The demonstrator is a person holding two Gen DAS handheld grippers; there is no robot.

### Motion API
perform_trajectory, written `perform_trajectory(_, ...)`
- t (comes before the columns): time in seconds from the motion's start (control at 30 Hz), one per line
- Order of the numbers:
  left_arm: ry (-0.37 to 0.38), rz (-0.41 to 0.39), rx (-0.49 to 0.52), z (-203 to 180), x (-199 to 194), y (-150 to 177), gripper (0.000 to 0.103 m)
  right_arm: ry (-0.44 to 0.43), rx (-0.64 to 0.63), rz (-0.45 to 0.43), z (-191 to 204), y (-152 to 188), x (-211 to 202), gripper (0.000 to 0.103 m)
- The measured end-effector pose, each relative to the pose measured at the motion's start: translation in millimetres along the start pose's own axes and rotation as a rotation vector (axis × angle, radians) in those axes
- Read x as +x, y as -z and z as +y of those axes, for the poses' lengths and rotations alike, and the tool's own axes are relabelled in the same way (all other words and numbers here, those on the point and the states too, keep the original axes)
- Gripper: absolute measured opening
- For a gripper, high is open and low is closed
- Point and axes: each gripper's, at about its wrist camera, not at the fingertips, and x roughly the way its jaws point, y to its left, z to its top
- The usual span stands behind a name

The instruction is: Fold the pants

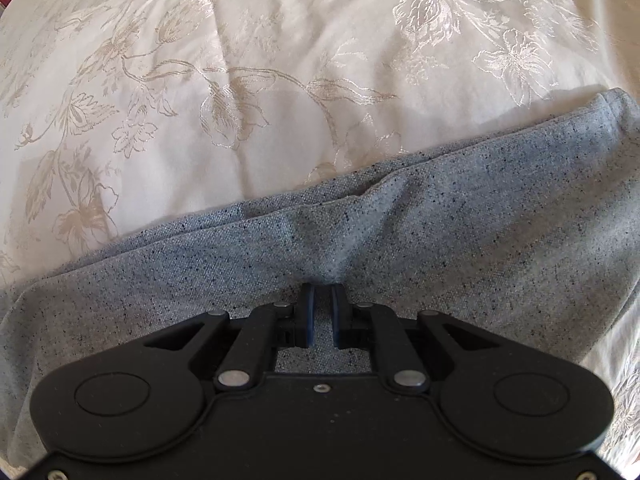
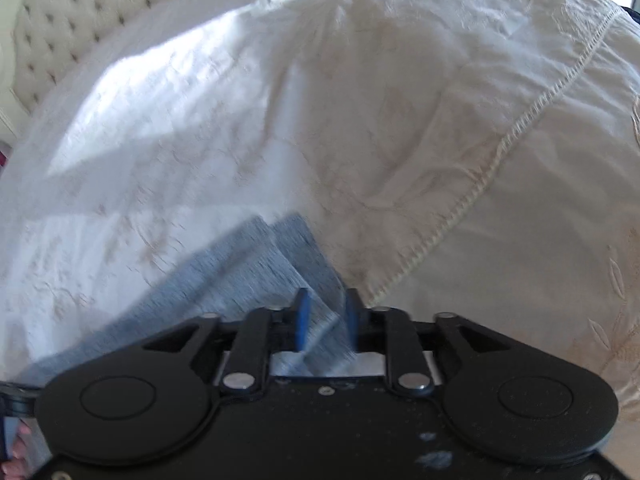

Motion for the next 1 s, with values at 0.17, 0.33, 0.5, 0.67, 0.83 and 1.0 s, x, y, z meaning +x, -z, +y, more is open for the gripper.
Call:
perform_trajectory(0.17,0.040,-0.096,0.012,2,-37,3,0.017,-0.095,-0.101,0.031,9,-11,21,0.044)
perform_trajectory(0.33,0.023,-0.162,0.050,-3,-65,10,0.017,-0.118,-0.153,0.159,4,-10,49,0.042)
perform_trajectory(0.5,0.047,-0.165,0.036,-2,-73,18,0.017,-0.079,-0.244,0.182,17,-16,20,0.004)
perform_trajectory(0.67,0.062,-0.147,0.005,-4,-66,22,0.017,0.019,-0.292,0.233,13,-6,21,0.005)
perform_trajectory(0.83,0.044,-0.138,0.010,-2,-70,29,0.017,0.013,-0.130,0.193,-5,-15,29,0.029)
perform_trajectory(1.0,0.027,-0.113,-0.006,8,-69,39,0.017,-0.096,-0.226,0.074,13,-33,38,0.041)
